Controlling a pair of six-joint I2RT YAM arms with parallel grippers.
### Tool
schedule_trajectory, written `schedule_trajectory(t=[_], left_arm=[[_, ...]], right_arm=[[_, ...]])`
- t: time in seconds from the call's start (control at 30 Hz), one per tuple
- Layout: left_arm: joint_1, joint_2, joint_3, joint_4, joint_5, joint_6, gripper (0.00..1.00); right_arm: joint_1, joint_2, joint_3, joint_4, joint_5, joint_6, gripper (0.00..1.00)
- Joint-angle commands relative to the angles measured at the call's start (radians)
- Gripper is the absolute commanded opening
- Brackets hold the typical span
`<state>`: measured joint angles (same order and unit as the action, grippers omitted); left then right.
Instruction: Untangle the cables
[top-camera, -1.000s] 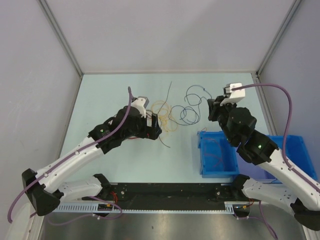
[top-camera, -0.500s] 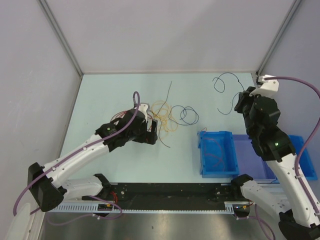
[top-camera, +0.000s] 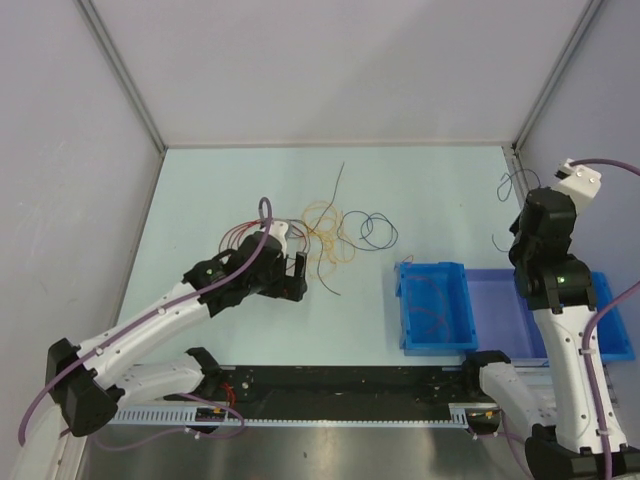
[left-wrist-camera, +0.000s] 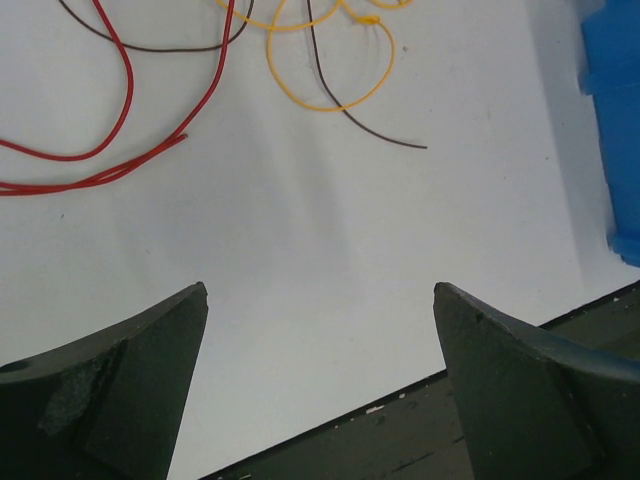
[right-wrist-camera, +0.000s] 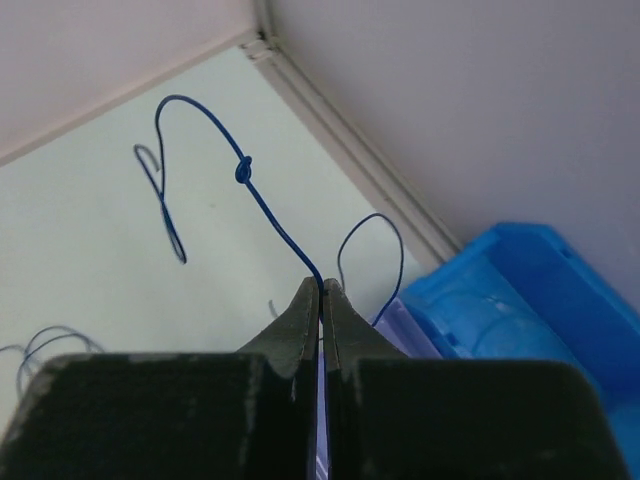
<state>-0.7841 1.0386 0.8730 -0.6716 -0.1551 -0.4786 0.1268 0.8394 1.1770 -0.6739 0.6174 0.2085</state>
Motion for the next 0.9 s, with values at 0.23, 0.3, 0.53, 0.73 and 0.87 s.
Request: schedule_trajectory(t=[0.23, 0.3, 0.53, 0.73, 0.87], left_arm=[[0.005, -0.077, -0.077, 0.058, 0.022, 0.014, 1.00], [0.005, -0.078, -0.078, 0.060, 0.023, 0.015, 1.00], [0.005, -0.063, -0.080, 0.070, 0.031, 0.017, 1.00], [0.003, -0.069, -0.081, 0.064, 0.031, 0.015, 1.00], [0.002, -0.083, -0.086, 0.063, 0.029, 0.014, 1.00]], right_arm=[[-0.305, -0.002, 0.058, -0.173, 0.047, 0.170, 0.00], [-0.369, 0.000, 0.073, -0.191, 0.089, 0.181, 0.00], [-0.380, 0.035, 0.122, -0.409, 0.510, 0.515, 0.00], [-0.385, 0.018, 0.122, -0.454, 0.576, 0.577, 0.02], [-0.385, 0.007, 0.122, -0.463, 0.596, 0.588, 0.02]])
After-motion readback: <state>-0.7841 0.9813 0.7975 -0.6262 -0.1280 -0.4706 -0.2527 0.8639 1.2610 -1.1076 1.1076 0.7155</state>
